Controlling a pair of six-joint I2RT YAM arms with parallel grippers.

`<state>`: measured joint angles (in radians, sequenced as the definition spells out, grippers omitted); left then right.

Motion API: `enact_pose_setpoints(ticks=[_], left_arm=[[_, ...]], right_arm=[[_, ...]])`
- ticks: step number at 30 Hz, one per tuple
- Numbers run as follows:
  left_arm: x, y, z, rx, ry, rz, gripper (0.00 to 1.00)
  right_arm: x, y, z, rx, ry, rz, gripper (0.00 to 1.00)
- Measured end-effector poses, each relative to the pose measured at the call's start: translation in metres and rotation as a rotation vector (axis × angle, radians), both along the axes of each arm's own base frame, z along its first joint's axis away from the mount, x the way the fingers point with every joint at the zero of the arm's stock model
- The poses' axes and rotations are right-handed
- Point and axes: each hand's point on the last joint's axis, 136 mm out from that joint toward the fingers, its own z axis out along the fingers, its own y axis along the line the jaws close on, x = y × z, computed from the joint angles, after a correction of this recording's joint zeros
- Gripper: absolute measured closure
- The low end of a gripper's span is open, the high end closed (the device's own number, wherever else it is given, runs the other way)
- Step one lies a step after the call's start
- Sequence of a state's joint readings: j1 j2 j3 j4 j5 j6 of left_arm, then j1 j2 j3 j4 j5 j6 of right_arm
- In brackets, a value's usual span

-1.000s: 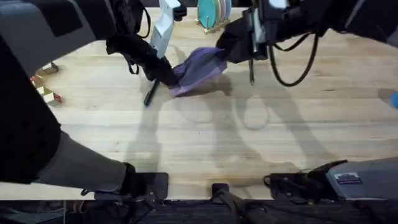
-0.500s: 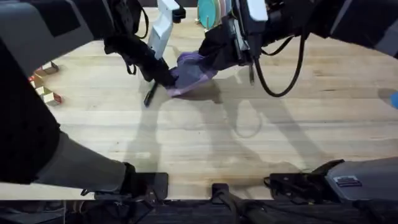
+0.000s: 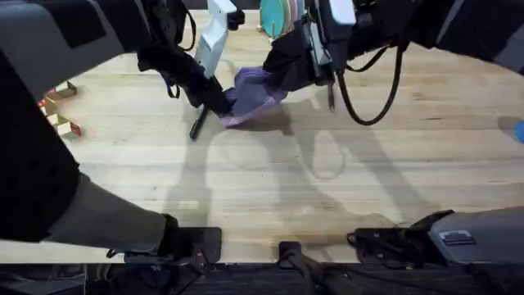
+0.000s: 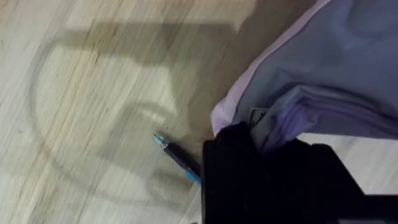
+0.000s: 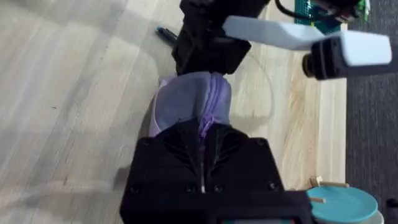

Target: Unzip the bag, pick up the pens from the table one at a time and place them inside, then zip the bag closed.

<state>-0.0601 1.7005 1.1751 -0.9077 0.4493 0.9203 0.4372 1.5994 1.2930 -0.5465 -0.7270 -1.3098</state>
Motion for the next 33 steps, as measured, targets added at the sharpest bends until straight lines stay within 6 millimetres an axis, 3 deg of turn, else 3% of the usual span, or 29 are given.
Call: enact_pose_setpoints(ticks=[4,6,12,16,33], left_arm=[[0.001,-0.001,0.000,-0.002,-0.003,-0.001,0.958],[0.001,-0.001,0.000,-0.003,-0.003,-0.002,0.958],[0.002,-0.002,0.000,-0.004,-0.009,-0.003,0.958],[0.003,-0.002,0.001,-0.007,-0.012,-0.003,0.958],[0.003,-0.004,0.001,-0.010,-0.014,-0.007,0.957]], right_arm=[[0.004,-0.004,-0.002,0.001,0.008,-0.011,0.970],[0.005,-0.006,-0.002,0.001,0.008,-0.018,0.902],[0.008,-0.009,-0.002,-0.002,0.009,-0.030,0.346],[0.008,-0.009,-0.003,-0.003,0.012,-0.033,0.033],[0.014,-0.017,-0.011,-0.059,0.005,-0.074,0.006]])
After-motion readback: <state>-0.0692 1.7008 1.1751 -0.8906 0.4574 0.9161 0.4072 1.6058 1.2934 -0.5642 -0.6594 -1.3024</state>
